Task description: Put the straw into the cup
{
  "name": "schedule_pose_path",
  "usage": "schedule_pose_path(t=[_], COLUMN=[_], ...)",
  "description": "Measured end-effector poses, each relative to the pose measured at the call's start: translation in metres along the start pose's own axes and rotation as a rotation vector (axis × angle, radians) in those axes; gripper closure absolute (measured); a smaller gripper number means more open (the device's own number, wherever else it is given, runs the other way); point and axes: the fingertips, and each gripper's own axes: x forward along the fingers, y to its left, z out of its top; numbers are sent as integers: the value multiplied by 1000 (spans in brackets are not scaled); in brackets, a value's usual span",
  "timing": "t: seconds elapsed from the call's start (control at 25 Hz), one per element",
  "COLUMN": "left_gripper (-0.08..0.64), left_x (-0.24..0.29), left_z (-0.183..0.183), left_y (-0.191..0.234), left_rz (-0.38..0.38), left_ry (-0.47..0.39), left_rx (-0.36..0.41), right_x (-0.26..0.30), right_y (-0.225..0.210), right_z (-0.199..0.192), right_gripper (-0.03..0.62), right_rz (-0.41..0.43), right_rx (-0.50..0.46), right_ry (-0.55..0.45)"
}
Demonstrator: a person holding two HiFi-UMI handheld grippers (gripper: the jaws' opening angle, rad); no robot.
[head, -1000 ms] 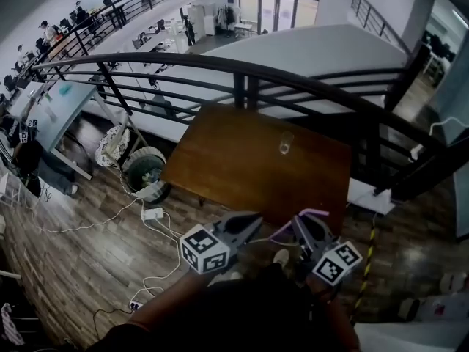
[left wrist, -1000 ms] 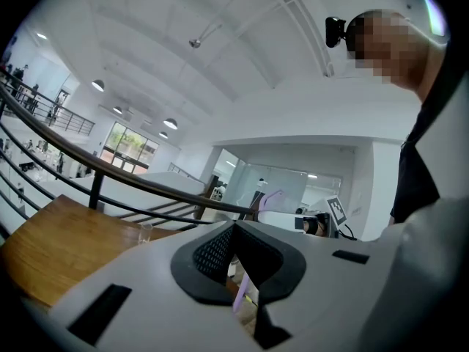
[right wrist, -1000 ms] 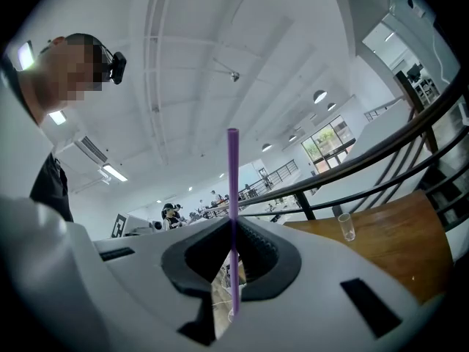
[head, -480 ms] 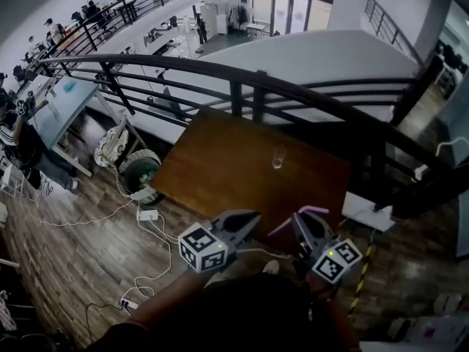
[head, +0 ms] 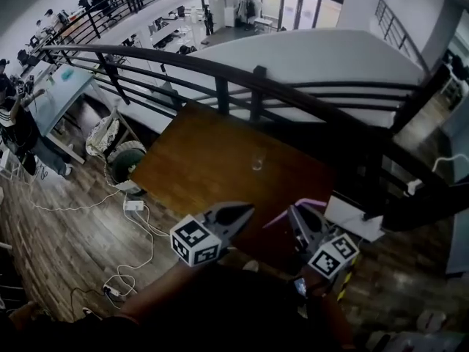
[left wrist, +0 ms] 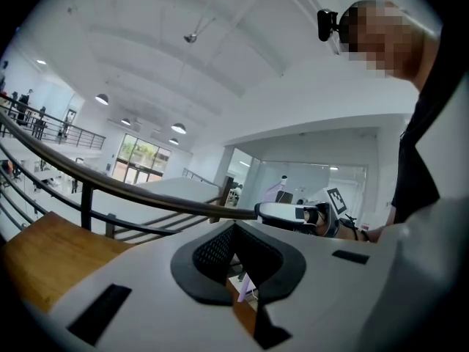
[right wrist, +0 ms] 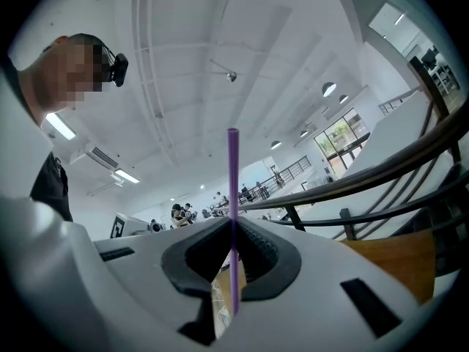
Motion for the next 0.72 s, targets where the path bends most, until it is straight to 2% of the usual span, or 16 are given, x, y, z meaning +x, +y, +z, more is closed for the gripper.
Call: schedule_pose_path(t=[0.24, 0.44, 0.72], left_gripper=[549, 549, 549], left_x=[25, 28, 45], left_z=[-11, -17, -7], left_y=[3, 30, 67], left_rz=[9, 22, -16], left_ry=[23, 30, 69], left_rx=[-27, -51, -63], right_x=[0, 23, 59], right_y=[-36, -50, -69], right_z=[1, -2, 10], right_gripper=[561, 561, 561], right_rz=[6, 12, -16], right_rx=[24, 29, 40], right_ry=[20, 33, 25])
